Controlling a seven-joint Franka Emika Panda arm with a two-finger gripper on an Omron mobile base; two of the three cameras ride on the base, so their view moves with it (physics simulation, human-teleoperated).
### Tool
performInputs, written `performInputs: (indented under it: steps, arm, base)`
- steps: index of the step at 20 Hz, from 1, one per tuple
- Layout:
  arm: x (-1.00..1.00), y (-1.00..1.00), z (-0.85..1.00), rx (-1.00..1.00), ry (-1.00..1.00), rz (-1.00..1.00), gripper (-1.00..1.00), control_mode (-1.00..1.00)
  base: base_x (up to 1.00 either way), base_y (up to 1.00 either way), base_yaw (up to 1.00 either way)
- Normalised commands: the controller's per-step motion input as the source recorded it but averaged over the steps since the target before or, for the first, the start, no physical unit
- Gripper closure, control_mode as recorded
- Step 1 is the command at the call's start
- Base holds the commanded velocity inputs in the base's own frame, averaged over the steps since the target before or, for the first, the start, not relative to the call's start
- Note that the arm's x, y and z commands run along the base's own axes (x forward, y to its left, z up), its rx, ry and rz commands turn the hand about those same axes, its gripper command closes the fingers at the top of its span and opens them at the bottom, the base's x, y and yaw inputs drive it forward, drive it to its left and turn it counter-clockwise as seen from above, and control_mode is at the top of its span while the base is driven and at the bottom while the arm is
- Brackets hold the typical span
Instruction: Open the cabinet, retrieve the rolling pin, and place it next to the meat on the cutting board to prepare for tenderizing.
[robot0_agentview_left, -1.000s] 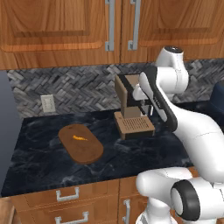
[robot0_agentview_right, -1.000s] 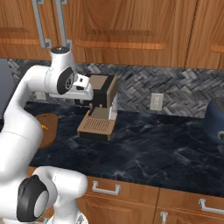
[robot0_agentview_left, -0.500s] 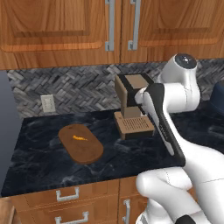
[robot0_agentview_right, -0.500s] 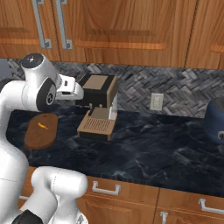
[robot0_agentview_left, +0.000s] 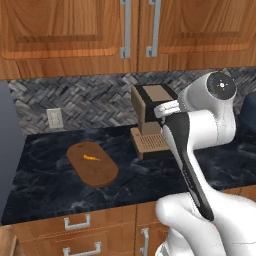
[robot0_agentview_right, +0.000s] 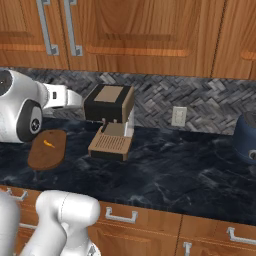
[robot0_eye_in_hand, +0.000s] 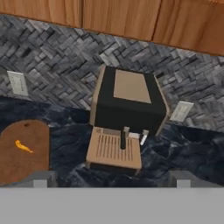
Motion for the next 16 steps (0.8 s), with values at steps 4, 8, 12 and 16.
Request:
performInputs:
  steps: [4, 8, 12, 16]
  arm:
    - [-0.51, 0.00, 0.54, -0.06, -0.20, -0.01, -1.00, -1.00]
    - [-0.46, 0.00, 0.60, -0.07, -0.25, 0.00, -1.00, -1.00]
    - [-0.22, 0.01, 0.57, -0.06, -0.21, 0.00, -1.00, -1.00]
    - [-0.03, 0.02, 0.55, -0.03, -0.11, 0.00, -1.00, -1.00]
  base:
    - [0.00, 0.00, 0.00]
    - [0.00, 0.00, 0.00]
    - [0.00, 0.00, 0.00]
    - [0.00, 0.00, 0.00]
